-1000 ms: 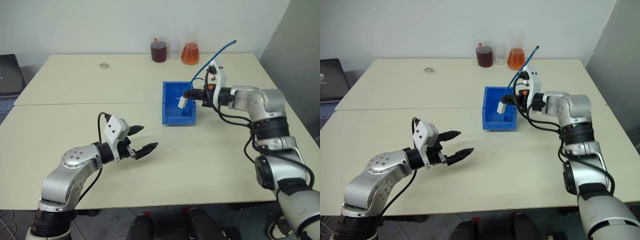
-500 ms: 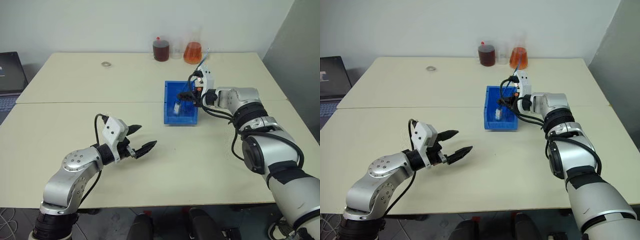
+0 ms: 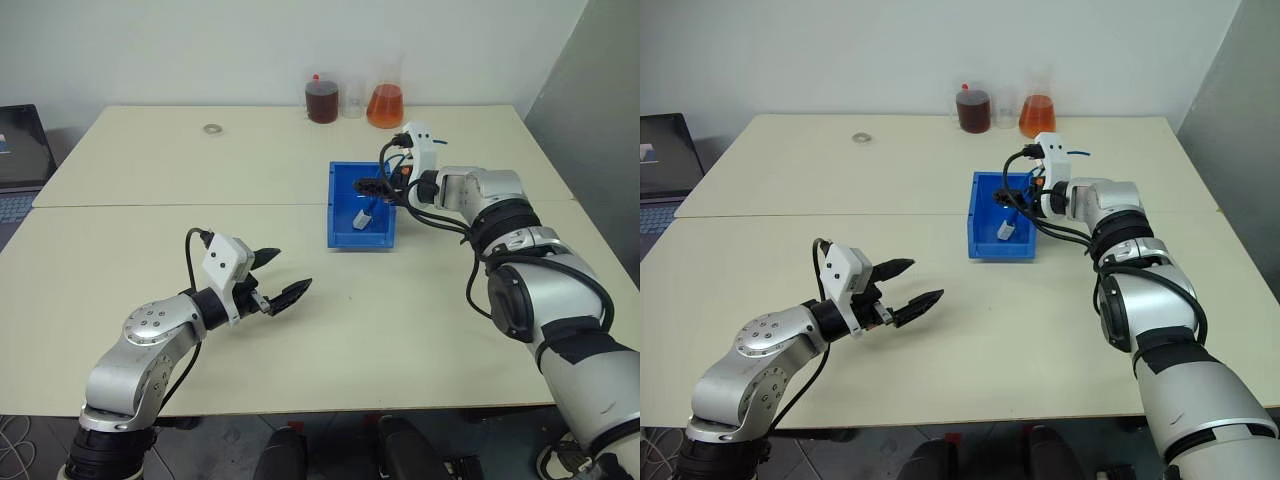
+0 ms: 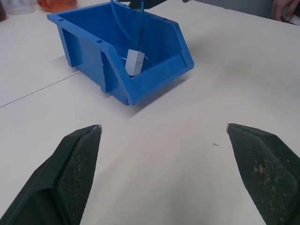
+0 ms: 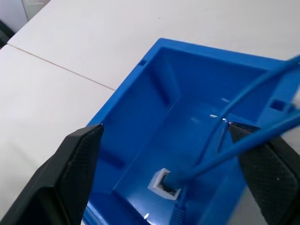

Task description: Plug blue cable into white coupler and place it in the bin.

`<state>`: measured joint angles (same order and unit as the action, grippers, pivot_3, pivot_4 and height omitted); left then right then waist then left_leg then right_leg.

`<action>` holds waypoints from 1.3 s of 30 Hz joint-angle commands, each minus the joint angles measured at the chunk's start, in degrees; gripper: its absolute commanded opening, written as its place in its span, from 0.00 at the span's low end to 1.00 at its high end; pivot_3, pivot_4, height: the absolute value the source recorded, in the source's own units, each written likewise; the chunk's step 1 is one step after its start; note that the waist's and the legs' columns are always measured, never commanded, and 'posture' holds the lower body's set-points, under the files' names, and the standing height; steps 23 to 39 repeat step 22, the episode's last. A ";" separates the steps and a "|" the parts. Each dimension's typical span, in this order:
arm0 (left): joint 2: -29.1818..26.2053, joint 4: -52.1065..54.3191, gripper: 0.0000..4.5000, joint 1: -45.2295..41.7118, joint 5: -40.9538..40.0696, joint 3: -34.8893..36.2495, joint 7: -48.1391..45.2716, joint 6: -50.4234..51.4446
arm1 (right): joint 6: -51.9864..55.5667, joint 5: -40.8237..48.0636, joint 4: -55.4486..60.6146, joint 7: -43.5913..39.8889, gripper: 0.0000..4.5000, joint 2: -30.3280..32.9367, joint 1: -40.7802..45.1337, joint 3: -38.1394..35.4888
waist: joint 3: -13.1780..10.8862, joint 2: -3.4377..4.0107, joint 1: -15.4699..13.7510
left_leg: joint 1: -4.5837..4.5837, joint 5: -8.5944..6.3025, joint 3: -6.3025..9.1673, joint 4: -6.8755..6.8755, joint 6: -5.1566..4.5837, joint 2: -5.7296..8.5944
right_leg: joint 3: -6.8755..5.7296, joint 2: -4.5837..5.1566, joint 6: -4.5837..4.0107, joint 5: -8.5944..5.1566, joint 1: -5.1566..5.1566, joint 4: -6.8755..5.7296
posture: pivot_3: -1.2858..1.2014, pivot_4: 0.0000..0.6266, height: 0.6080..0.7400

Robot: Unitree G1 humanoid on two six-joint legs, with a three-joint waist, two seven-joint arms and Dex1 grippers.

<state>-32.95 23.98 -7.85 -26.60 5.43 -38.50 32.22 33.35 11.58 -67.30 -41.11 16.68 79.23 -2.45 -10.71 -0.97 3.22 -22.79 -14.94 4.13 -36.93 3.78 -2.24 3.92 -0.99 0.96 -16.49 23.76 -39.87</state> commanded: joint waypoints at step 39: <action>-15.52 -8.23 1.00 -3.42 -11.92 17.99 -5.15 17.01 | 33.96 17.50 79.21 -5.05 1.00 20.44 -42.39 -9.00 | -0.01 0.02 -0.28 | 0.11 0.01 0.18 -0.06 -0.01 0.08 | -0.18 0.02 0.10 -0.05 -0.12 -0.04 | 0.52 0.24 1.00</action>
